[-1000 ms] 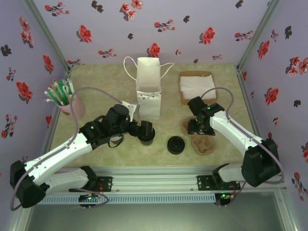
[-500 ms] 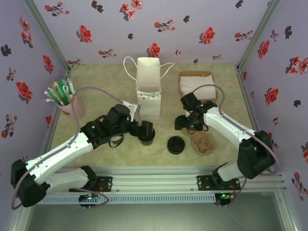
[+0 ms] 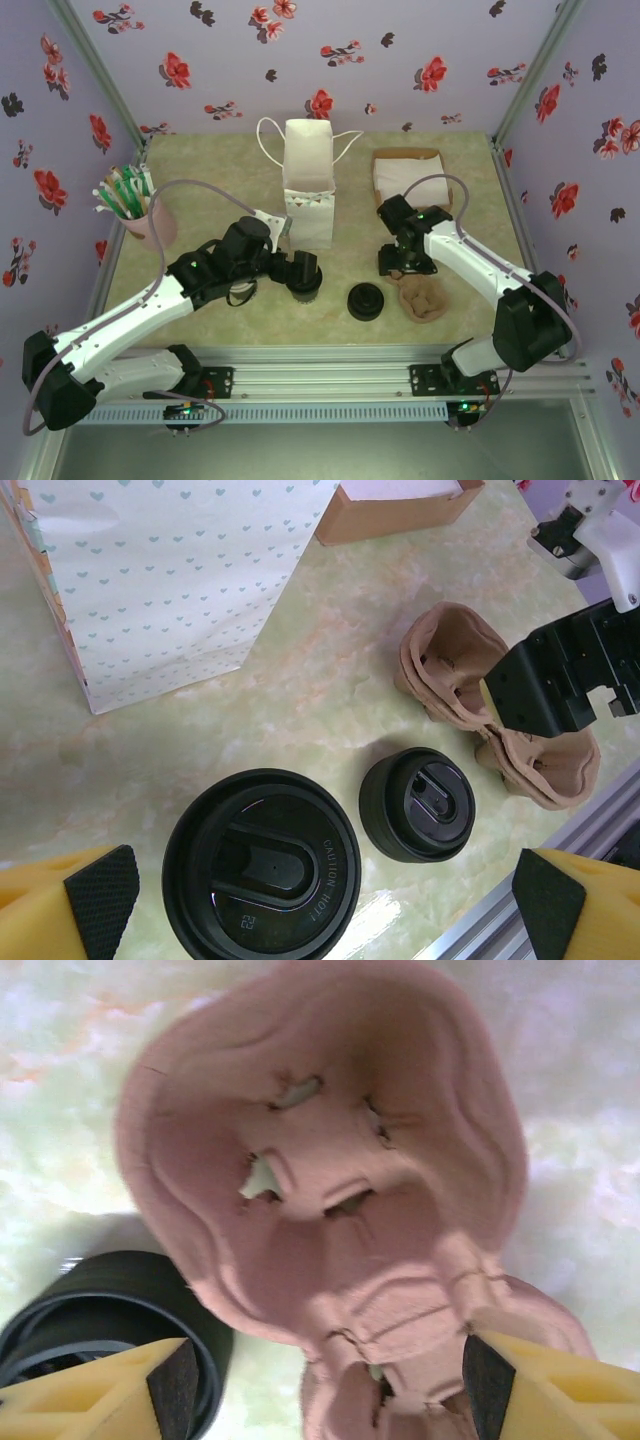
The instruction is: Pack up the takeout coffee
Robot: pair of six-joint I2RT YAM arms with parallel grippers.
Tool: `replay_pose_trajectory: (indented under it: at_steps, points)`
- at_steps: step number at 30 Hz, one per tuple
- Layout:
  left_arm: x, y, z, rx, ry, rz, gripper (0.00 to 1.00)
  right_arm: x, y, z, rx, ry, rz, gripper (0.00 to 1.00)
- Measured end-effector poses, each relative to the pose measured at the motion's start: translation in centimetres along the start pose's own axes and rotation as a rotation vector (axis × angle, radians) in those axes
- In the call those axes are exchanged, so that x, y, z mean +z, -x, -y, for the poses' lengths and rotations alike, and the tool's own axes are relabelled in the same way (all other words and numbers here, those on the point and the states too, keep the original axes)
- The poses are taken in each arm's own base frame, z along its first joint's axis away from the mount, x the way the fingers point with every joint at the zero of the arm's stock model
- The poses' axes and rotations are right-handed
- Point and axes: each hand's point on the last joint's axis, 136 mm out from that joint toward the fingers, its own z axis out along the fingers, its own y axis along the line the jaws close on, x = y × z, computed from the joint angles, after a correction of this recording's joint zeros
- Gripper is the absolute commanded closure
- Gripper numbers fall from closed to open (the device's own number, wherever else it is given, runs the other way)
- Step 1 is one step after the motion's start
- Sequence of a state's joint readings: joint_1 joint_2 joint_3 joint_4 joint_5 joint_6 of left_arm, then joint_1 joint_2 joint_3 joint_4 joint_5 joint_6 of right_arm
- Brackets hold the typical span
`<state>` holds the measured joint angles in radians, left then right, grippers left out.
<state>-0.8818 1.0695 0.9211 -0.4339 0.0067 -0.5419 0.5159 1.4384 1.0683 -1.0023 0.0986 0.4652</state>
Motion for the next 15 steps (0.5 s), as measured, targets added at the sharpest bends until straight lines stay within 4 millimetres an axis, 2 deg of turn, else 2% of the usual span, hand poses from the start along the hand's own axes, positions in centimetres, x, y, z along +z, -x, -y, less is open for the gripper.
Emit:
replay_pose_trajectory:
  at_steps: [8,15]
  points:
    - [-0.1,0.0,0.0,0.000,-0.001,0.002,0.01,0.0,-0.8,2.1,0.016,-0.057,-0.048,0.34]
    - [-0.3,0.2,0.0,0.000,-0.001,0.012,0.01,0.1,-1.2,2.4,-0.006,-0.041,-0.085,0.37]
